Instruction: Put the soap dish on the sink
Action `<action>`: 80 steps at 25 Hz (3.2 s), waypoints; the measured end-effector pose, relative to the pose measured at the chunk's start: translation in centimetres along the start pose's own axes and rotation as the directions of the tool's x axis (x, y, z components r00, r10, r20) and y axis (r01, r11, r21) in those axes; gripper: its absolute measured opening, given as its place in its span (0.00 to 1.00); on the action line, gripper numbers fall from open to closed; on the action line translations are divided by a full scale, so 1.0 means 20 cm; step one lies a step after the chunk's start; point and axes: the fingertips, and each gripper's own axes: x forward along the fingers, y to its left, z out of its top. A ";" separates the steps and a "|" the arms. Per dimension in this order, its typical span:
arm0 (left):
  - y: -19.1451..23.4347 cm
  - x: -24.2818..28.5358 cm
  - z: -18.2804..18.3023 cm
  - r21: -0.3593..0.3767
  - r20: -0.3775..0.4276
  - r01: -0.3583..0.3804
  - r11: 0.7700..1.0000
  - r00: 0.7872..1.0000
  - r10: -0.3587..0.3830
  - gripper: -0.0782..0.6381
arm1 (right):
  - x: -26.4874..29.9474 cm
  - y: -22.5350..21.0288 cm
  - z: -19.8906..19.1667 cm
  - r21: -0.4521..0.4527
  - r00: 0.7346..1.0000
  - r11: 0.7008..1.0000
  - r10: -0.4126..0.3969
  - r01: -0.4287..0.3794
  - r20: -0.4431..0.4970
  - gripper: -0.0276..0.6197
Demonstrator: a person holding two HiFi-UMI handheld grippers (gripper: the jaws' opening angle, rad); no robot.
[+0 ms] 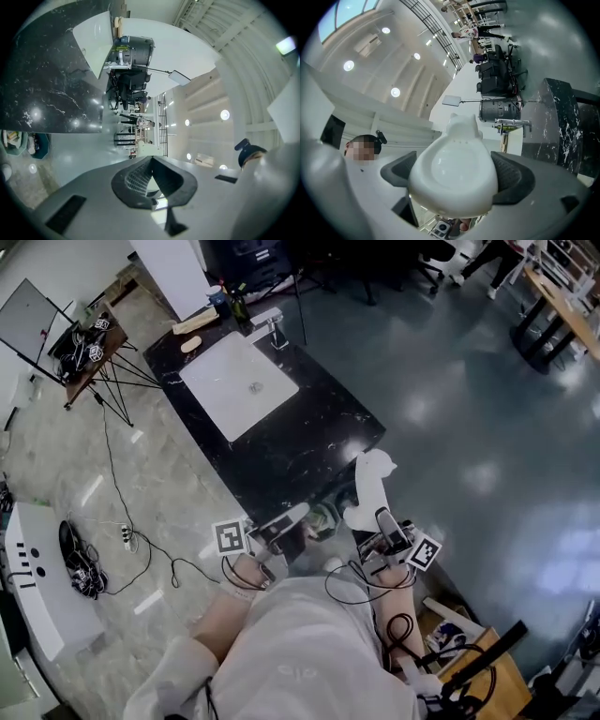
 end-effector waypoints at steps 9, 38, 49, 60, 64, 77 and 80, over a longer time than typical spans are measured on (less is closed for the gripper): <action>-0.02 -0.09 0.16 -0.006 0.111 -0.013 1.000 0.994 0.014 0.12 | 0.25 -0.26 0.03 -0.076 0.983 0.991 -0.118 0.108 -0.142 0.77; 0.02 -0.76 0.54 -0.007 0.519 -0.032 0.999 0.854 0.031 0.12 | 0.82 -1.48 -0.27 -0.786 0.553 0.561 -0.753 0.258 -0.357 0.77; 0.05 -0.93 0.63 -0.019 0.559 -0.047 0.999 0.828 0.049 0.12 | 0.85 -1.69 -0.45 -0.951 0.354 0.306 -0.894 0.040 -0.273 0.77; 0.10 -1.04 0.70 -0.042 0.577 -0.049 0.998 0.814 0.064 0.12 | 0.89 -1.75 -0.52 -0.970 0.296 0.244 -0.925 -0.015 -0.238 0.77; 0.11 -1.06 0.71 -0.045 0.582 -0.047 0.998 0.811 0.065 0.12 | 0.89 -1.75 -0.53 -0.970 0.295 0.244 -0.926 -0.011 -0.236 0.77; 0.11 -1.07 0.74 -0.046 0.569 -0.032 0.998 0.821 0.053 0.12 | 0.90 -1.75 -0.53 -0.972 0.304 0.237 -0.926 -0.003 -0.226 0.77; 0.10 -1.06 0.74 -0.050 0.563 -0.026 0.998 0.825 0.050 0.12 | 0.90 -1.74 -0.54 -0.970 0.305 0.242 -0.923 -0.010 -0.233 0.77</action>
